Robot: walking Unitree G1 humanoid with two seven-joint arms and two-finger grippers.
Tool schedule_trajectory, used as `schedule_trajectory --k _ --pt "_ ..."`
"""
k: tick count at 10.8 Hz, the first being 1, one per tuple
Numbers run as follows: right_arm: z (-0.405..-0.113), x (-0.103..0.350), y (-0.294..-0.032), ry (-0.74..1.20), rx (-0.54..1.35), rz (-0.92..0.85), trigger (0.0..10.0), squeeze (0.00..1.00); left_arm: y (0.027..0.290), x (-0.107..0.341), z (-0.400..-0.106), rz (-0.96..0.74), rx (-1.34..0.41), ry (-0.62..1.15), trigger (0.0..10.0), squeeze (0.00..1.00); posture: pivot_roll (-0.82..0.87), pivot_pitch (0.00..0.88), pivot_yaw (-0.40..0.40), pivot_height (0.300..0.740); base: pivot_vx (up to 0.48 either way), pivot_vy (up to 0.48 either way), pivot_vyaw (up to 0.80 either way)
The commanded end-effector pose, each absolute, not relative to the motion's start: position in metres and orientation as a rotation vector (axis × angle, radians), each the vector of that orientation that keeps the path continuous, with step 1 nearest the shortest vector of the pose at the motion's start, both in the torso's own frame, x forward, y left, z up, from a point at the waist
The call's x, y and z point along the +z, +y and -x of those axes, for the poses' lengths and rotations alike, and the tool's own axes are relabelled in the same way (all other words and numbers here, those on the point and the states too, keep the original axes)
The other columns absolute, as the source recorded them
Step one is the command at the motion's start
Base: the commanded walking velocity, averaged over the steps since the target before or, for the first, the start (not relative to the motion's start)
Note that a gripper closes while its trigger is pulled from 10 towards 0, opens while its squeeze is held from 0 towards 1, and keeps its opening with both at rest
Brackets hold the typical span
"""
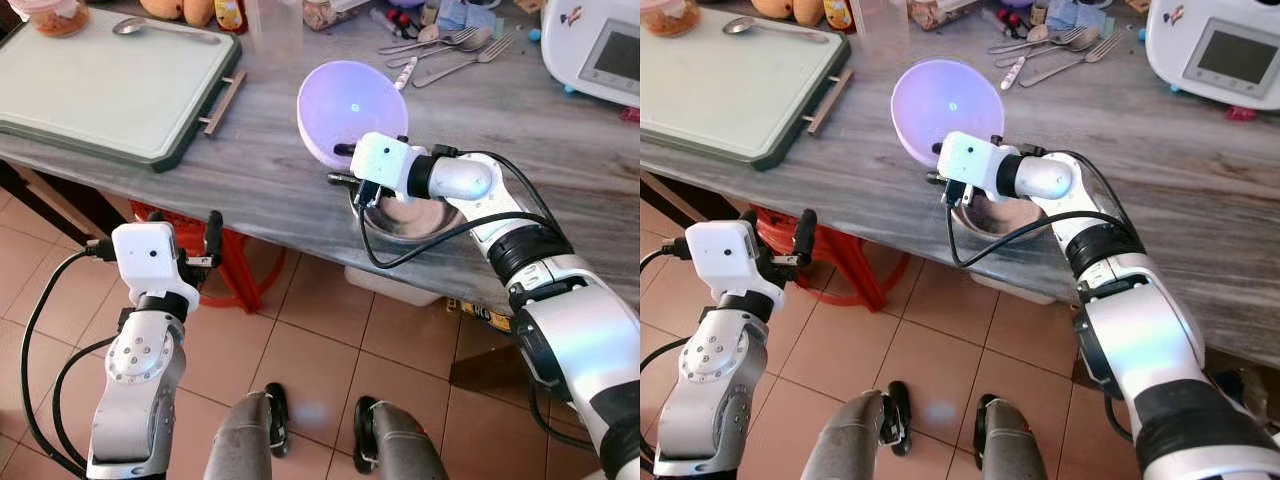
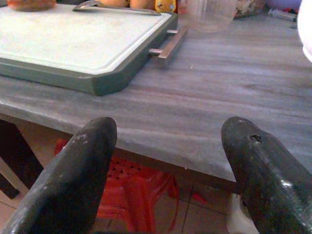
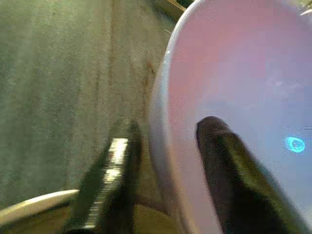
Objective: Setting the table
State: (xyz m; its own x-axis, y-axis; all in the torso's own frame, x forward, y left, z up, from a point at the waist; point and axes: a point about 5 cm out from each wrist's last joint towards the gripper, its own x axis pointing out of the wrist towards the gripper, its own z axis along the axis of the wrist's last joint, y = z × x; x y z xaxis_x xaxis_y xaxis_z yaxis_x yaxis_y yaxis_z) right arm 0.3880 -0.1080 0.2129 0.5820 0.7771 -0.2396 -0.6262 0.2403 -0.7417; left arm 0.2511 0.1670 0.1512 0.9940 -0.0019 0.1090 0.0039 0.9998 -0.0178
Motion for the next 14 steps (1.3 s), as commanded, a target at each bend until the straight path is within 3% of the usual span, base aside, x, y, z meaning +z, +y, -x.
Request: schedule_trajectory --k 1,3,7,8,9,10,14 --pt "-0.388 0.214 -0.109 -0.193 0.973 0.949 10.0 0.93 0.167 0.150 -0.249 0.017 -0.009 -0.100 10.0 0.00 0.06 0.276 0.016 0.740 0.000 0.000 0.00" --pt "-0.390 0.218 -0.109 -0.214 0.946 0.967 10.0 0.77 0.165 0.149 -0.249 0.021 -0.011 -0.097 10.0 0.00 0.06 0.275 0.016 0.740 0.000 0.000 0.00" --pt "-0.391 0.225 -0.110 -0.252 0.917 0.959 10.0 0.75 0.165 0.151 -0.251 0.023 -0.008 -0.103 10.0 0.00 0.05 0.277 0.014 0.740 0.000 0.000 0.00" --pt "-0.391 0.225 -0.111 -0.257 0.910 0.969 10.0 0.54 0.165 0.151 -0.251 0.023 -0.007 -0.104 10.0 0.00 0.05 0.277 0.013 0.740 0.000 0.000 0.00" --pt "-0.391 0.226 -0.112 -0.266 0.903 0.970 10.0 0.16 0.165 0.151 -0.251 0.023 -0.006 -0.105 10.0 0.00 0.05 0.274 0.011 0.740 0.000 0.000 0.00" --pt "-0.391 0.228 -0.112 -0.276 0.902 0.970 10.0 0.00 0.164 0.151 -0.251 0.024 -0.005 -0.105 10.0 0.00 0.05 0.275 0.011 0.740 0.000 0.000 0.00" --pt "-0.390 0.240 -0.112 -0.331 0.900 0.977 10.0 0.00 0.163 0.151 -0.252 0.031 -0.001 -0.111 10.0 0.00 0.04 0.267 0.006 0.740 0.000 0.000 0.00"
